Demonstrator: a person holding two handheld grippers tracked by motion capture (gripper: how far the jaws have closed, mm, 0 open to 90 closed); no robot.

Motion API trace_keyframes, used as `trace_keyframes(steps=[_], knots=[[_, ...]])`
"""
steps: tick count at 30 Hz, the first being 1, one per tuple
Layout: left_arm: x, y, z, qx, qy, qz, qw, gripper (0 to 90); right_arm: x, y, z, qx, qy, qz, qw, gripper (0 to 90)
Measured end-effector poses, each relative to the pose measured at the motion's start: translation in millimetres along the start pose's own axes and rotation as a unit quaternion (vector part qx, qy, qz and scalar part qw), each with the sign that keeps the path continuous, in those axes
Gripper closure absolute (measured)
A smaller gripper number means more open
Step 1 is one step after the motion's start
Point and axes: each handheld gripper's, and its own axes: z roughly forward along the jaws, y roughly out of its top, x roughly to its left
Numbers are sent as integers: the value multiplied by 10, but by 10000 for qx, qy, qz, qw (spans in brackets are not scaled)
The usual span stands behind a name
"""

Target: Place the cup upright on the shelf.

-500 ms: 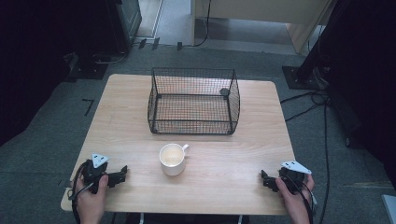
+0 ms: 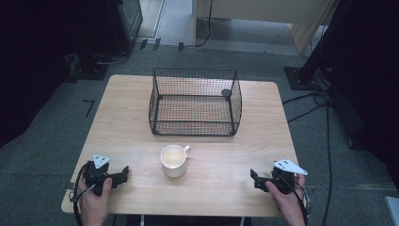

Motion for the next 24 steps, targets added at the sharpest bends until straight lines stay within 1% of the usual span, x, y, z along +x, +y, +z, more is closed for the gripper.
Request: trace_keyframes(steps=[3,7,8,10,12,13,14,16,19,20,21,22,23,24], knots=[[0,0,0,-1,-1,-2,10000,0,179,86,22,-95,222,-211,9995,3],[0,0,0,-3,0,-1,10000,0,407,189,104,-246,496,-363,9978,51],[-1,0,1,-11,0,-9,10000,0,463,213,128,-245,550,-429,9973,54],[0,0,0,-4,-1,0,10000,0,574,261,177,-298,622,-583,9959,91],[0,-1,1,-5,-5,-4,10000,0,674,309,228,-375,690,-622,9950,143],[0,0,1,-4,-2,2,10000,0,718,333,257,-417,709,-613,9947,149],[0,0,1,-4,-2,-1,10000,0,758,352,287,-427,787,-600,9942,169],[0,0,0,-3,-3,0,10000,0,834,382,352,-444,869,-617,9933,228],[-1,0,0,-3,-4,-5,10000,0,940,408,447,-494,893,-708,9923,304],[-1,0,1,-5,-2,-3,10000,0,973,416,477,-511,893,-730,9920,339],[-1,0,1,-5,-2,-4,10000,0,996,426,506,-541,923,-758,9914,394],[-1,0,1,-4,-4,-5,10000,0,1018,435,529,-599,1020,-750,9901,455],[0,0,1,-5,-2,-2,10000,0,1037,444,554,-678,1106,-783,9885,487],[-1,-1,1,-9,-2,-6,10000,0,1065,452,579,-711,1162,-829,9872,498]])
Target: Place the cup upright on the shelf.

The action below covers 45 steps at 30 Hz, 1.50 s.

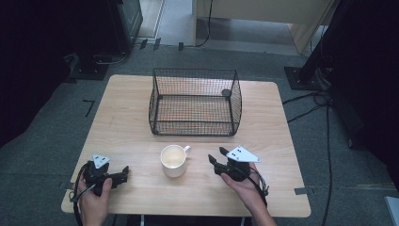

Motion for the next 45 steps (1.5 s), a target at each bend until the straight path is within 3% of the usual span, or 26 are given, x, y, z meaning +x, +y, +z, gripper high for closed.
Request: trace_keyframes(steps=[5,11,20,26,31,35,40,45], knots=[[0,0,0,-2,2,2,10000,0,94,22,160,-10,178,-197,9996,548],[0,0,0,-1,0,0,10000,0,170,7,327,-76,415,-173,9990,606],[0,0,0,0,0,-1,10000,0,261,8,541,6,457,-177,9988,617],[0,0,0,-1,1,1,10000,0,284,16,680,92,473,-54,9988,634],[1,0,0,-1,2,6,10000,0,302,41,747,68,399,-57,9992,701],[-1,0,0,-1,2,-1,10000,0,304,76,788,53,522,-4,9986,778],[0,0,0,2,-1,4,10000,0,332,74,816,43,504,-188,9985,825],[0,0,0,-3,1,-1,10000,0,359,68,802,38,541,-167,9984,850]])
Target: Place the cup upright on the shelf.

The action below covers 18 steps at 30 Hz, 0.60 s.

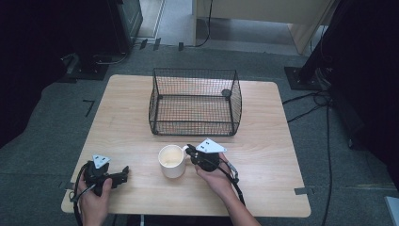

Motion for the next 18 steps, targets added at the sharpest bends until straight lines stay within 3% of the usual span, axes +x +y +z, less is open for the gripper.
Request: trace_keyframes(steps=[6,13,18], knots=[[0,0,0,0,1,0,10000,0,44,28,-63,-330,-109,-26,9994,860],[0,0,0,0,0,1,10000,0,71,133,-159,-509,-250,-149,9983,860],[0,0,0,1,1,2,10000,0,66,220,-221,-586,-312,-104,9977,860]])
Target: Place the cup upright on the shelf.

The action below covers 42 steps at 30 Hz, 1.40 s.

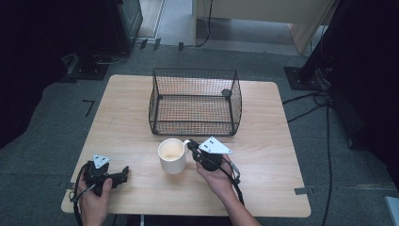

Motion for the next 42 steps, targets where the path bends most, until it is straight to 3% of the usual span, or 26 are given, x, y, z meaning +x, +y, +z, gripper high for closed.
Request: trace_keyframes(steps=[23,42], knots=[[-1,1,0,-3,1,-10,10000,0,-173,510,-82,-340,-309,52,9989,861],[-2,1,0,-4,-1,-15,10000,0,-586,1003,93,-510,-971,12,9940,861]])
